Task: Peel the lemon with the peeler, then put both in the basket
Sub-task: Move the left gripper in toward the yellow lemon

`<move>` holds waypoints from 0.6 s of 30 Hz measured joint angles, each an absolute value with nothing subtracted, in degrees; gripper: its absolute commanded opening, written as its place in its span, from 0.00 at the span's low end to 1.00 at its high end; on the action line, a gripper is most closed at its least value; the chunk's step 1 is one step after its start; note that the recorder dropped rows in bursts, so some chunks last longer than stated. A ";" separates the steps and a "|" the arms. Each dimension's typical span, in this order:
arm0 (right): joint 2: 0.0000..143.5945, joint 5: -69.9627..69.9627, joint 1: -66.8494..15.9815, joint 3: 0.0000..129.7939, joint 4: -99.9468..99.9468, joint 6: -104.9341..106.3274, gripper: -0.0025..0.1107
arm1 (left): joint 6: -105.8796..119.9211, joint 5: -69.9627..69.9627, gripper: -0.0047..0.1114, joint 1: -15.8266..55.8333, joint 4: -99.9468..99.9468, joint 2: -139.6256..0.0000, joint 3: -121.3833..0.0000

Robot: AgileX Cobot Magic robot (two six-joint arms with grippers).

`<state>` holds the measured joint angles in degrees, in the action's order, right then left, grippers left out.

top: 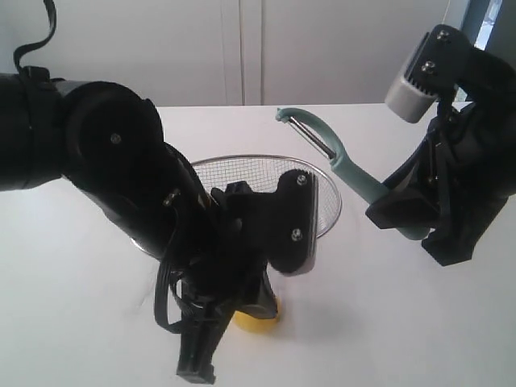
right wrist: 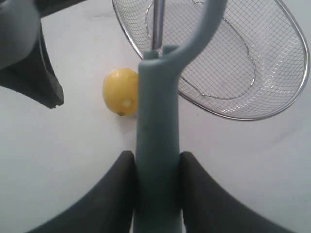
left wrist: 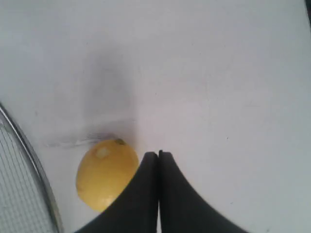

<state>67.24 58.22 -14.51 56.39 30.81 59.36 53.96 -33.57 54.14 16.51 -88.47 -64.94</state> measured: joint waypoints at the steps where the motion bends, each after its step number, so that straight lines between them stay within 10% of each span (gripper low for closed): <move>1: 67.24 58.22 -14.51 56.39 30.81 59.36 0.02 | 59.23 -33.57 0.04 54.24 16.51 -88.47 -64.94; 18: 67.24 58.22 -14.51 56.39 30.81 59.36 0.02 | 75.44 -29.77 0.08 54.24 13.90 -88.56 -65.07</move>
<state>67.24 58.22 -14.51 56.39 30.81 59.36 75.44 -29.77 54.24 13.90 -88.56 -65.07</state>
